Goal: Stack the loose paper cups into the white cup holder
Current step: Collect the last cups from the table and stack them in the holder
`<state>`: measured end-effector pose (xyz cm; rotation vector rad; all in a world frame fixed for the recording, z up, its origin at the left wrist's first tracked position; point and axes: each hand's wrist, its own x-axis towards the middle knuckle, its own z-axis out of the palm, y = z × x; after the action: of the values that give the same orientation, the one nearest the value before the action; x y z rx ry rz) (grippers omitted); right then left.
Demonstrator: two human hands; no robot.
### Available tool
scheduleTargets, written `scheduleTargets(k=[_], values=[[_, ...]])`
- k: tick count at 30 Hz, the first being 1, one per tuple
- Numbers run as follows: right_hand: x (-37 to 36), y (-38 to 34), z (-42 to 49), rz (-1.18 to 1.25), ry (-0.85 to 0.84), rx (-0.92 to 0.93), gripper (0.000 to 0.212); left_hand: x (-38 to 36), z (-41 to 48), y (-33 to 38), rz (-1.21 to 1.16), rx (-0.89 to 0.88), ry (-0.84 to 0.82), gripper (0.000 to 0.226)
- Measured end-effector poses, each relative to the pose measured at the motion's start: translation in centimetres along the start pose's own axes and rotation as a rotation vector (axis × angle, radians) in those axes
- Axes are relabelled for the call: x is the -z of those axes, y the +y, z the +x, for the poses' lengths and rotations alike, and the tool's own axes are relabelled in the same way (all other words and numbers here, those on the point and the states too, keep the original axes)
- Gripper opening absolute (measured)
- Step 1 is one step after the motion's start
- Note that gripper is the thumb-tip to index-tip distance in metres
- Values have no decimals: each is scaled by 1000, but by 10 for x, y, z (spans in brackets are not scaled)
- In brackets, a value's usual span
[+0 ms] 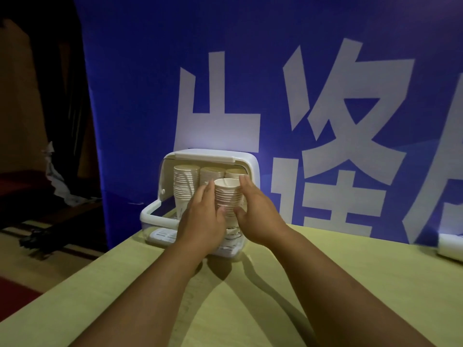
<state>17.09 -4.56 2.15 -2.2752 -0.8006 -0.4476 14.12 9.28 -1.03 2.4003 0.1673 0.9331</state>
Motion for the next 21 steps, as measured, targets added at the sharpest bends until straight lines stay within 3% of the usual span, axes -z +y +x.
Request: scheduleTargets(k=[2,5,8,16,21], values=[[-2,2,0,25,118,-7,69,3,-2,1,-38,-3,94,55],[4,6,-1,67,224,-88,37,9,-7,9,-28,-66,192,28],[22,11,-14,50,259,-186,5,11,-17,23,0,-113,145,8],[108,55,-87,-108,297,-384,15,-18,-57,121,103,-244,-255,12],[170,92,-154,-203,280,-496,16,-51,-99,193,42,-238,-383,12]])
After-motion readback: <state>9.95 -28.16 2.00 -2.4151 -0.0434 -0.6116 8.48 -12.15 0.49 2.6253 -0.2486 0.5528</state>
